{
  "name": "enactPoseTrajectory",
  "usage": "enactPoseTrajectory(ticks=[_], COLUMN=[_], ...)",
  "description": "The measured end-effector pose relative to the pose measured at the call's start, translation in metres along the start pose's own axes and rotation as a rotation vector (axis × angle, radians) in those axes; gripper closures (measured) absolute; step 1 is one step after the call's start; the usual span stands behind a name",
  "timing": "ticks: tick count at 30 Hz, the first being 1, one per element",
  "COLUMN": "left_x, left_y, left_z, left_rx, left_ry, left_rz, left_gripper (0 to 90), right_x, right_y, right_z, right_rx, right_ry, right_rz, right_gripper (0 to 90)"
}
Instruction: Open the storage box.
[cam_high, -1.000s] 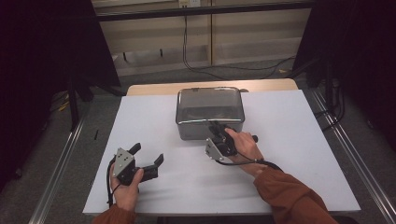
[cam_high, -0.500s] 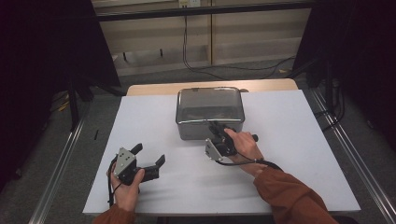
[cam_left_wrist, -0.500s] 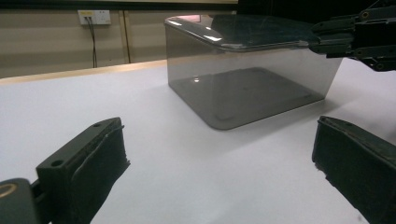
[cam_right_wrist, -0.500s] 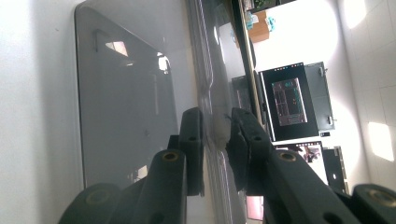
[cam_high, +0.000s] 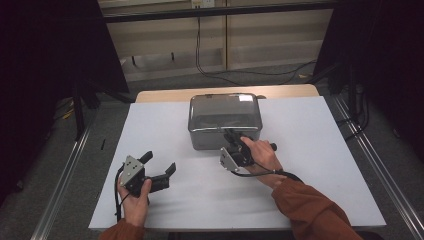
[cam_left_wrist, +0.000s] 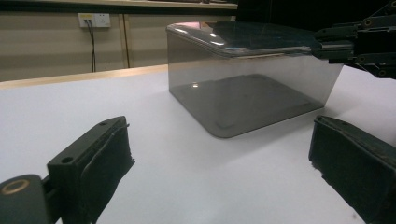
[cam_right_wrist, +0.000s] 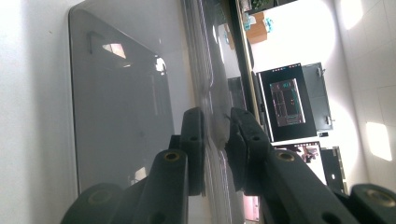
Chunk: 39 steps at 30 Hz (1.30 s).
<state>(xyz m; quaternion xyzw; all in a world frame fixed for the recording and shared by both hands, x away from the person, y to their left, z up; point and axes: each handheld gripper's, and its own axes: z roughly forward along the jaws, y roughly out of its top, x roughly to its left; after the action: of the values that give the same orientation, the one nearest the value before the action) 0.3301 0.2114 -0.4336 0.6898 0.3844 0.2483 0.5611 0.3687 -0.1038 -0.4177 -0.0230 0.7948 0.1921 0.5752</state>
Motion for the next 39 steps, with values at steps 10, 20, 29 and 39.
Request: enactPoseTrajectory(ticks=[10,20,29,39], left_x=[-0.005,-0.01,-0.006,-0.001], left_y=[0.014,0.023,0.036,0.036], left_z=[0.001,0.022,0.044,0.06], left_rx=[-0.064,-0.025,-0.056,-0.067], left_ry=[-0.013,-0.053,-0.048,-0.035], left_rz=[0.024,0.084,0.11,0.124], left_gripper=[2.6,1.2,3.9,4.1], right_x=[-0.007,-0.012,-0.02,-0.026], right_y=[0.001,0.002,0.004,0.004], right_z=[-0.002,-0.002,-0.003,-0.004], right_rx=[-0.009,-0.018,-0.018,-0.028], right_ry=[-0.022,-0.034,-0.044,-0.058], right_rz=[-0.003,0.003,0.006,0.01], right_gripper=[77.9,78.4,79.3,80.1])
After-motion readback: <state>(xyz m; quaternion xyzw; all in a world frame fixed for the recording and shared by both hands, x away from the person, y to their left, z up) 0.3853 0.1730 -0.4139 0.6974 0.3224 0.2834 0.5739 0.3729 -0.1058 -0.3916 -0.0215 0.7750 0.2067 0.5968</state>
